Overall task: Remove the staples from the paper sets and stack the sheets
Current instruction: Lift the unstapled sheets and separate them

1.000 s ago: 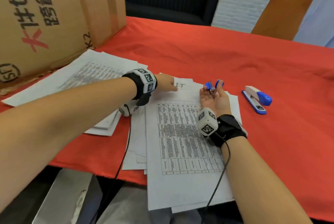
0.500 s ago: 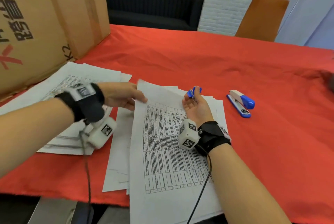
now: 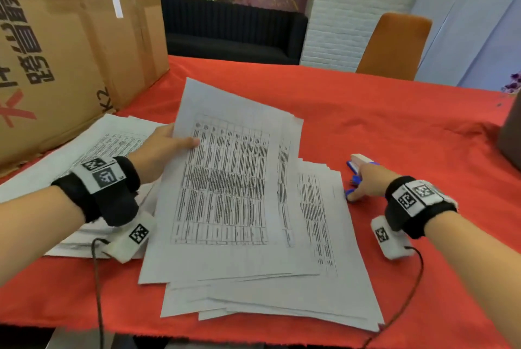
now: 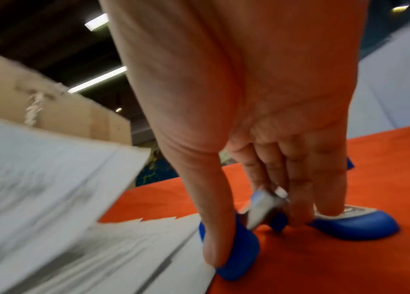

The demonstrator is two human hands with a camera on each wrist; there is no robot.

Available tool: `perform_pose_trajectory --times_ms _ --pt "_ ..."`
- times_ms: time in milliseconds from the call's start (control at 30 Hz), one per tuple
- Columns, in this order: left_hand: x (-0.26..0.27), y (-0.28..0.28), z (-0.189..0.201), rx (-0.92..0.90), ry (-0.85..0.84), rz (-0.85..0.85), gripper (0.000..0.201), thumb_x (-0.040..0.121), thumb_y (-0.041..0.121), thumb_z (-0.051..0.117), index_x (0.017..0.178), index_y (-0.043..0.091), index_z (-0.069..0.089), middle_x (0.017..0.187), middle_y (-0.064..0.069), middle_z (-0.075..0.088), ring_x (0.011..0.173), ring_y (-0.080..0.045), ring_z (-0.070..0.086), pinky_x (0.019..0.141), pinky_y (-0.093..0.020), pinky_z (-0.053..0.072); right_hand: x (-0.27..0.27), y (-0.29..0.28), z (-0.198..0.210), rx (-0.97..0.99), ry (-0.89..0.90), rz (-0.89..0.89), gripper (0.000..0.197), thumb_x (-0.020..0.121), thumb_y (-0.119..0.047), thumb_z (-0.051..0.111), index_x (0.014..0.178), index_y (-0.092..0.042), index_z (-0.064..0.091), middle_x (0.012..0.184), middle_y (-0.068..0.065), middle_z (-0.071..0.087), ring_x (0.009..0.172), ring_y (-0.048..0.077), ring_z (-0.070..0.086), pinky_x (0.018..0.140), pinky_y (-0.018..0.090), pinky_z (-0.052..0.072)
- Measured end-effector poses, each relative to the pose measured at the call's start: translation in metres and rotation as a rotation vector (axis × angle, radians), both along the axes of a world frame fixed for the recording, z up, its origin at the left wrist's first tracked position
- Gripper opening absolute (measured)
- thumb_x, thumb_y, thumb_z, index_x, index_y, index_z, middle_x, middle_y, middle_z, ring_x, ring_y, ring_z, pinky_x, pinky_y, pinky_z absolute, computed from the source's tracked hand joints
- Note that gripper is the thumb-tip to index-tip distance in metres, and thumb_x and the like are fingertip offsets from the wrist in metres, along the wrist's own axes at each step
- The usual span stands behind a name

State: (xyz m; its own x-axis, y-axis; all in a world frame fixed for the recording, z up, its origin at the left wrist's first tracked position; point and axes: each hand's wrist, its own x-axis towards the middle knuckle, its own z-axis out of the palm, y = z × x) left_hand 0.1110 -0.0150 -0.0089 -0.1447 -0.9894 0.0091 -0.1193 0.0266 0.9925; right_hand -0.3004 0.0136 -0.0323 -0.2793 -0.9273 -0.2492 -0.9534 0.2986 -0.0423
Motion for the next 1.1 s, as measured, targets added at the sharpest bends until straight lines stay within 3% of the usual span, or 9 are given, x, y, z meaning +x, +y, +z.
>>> perform_pose_trajectory --times_ms 133,233,333,400,500,600,700,900,1100 --pt "-0.01 -0.005 0.016 -0.15 0.09 0.078 0.017 0.089 0.003 0.057 0.097 0.017 0.063 0.1 -0.004 0.069 0.089 -0.02 0.065 0.079 -0.034 0.051 0.032 0.008 0.029 -0.086 0.035 0.168 0.092 0.07 -0.052 0.077 0.14 -0.007 0.036 0.144 0.004 0.041 0.127 0.023 0.044 0.102 0.032 0.039" --pt "-0.025 -0.01 0.039 -0.266 0.139 0.113 0.023 0.089 0.002 0.056 0.11 0.012 0.06 0.109 -0.003 0.067 0.095 -0.016 0.065 0.08 -0.029 0.052 0.076 0.011 0.064 -0.204 -0.779 0.311 0.066 0.085 -0.039 0.066 0.141 -0.016 0.04 0.128 -0.016 0.055 0.118 0.007 0.055 0.091 0.022 0.046" --pt "-0.043 -0.01 0.074 -0.453 0.184 0.173 0.03 0.09 0.001 0.051 0.118 0.007 0.055 0.101 0.001 0.066 0.086 -0.007 0.064 0.073 -0.021 0.049 0.107 0.003 0.087 -0.422 -1.283 0.32 0.043 0.086 -0.022 0.063 0.126 -0.009 0.055 0.116 -0.001 0.068 0.102 0.001 0.066 0.08 0.014 0.052" --pt "-0.054 -0.007 0.098 -0.584 0.219 0.157 0.032 0.09 -0.002 0.04 0.116 0.01 0.054 0.09 0.006 0.062 0.075 -0.001 0.061 0.067 -0.017 0.048 0.121 -0.009 0.109 -0.626 -1.302 0.33 0.028 0.085 -0.017 0.068 0.111 -0.014 0.058 0.104 -0.007 0.067 0.089 -0.012 0.064 0.078 0.007 0.049" --pt "-0.061 -0.006 0.122 -0.695 0.22 0.142 0.038 0.086 -0.003 0.033 0.119 0.006 0.05 0.095 0.005 0.061 0.08 0.004 0.058 0.075 -0.016 0.047 0.124 -0.025 0.135 -0.774 -1.329 0.4 0.048 0.082 -0.021 0.072 0.125 -0.006 0.054 0.118 0.001 0.066 0.109 0.006 0.063 0.101 0.029 0.048" --pt "-0.055 -0.019 0.118 -0.634 0.211 0.182 0.038 0.081 0.009 0.038 0.116 0.013 0.052 0.116 -0.004 0.059 0.109 -0.014 0.055 0.099 -0.036 0.045 0.113 -0.032 0.136 -0.781 -1.309 0.432 0.048 0.09 -0.015 0.063 0.135 -0.007 0.049 0.127 0.001 0.062 0.118 0.011 0.059 0.104 0.031 0.045" --pt "-0.049 -0.031 0.099 -0.503 0.215 0.214 0.021 0.072 0.019 0.041 0.092 0.018 0.049 0.097 -0.006 0.055 0.092 -0.02 0.052 0.087 -0.051 0.046 0.107 -0.031 0.126 -0.655 -1.395 0.452 0.061 0.082 -0.023 0.071 0.136 -0.007 0.048 0.131 0.007 0.061 0.123 0.019 0.056 0.108 0.041 0.04" --pt "-0.073 -0.03 0.087 -0.554 0.204 0.213 0.024 0.089 0.004 0.042 0.102 0.018 0.056 0.085 0.009 0.06 0.069 0.001 0.056 0.063 -0.017 0.047 0.117 -0.032 0.121 -0.52 -1.485 0.412 0.051 0.079 -0.021 0.074 0.126 -0.012 0.059 0.125 0.008 0.064 0.116 0.023 0.061 0.102 0.043 0.046" --pt "-0.078 -0.027 0.113 -0.723 0.305 0.28 0.013 0.079 0.012 0.038 0.078 0.023 0.046 0.069 0.008 0.046 0.055 0.001 0.04 0.055 -0.017 0.034 0.122 -0.034 0.152 -0.738 -1.456 0.399 0.024 0.086 -0.009 0.067 0.109 -0.014 0.065 0.11 0.004 0.071 0.103 0.014 0.067 0.096 0.033 0.051"
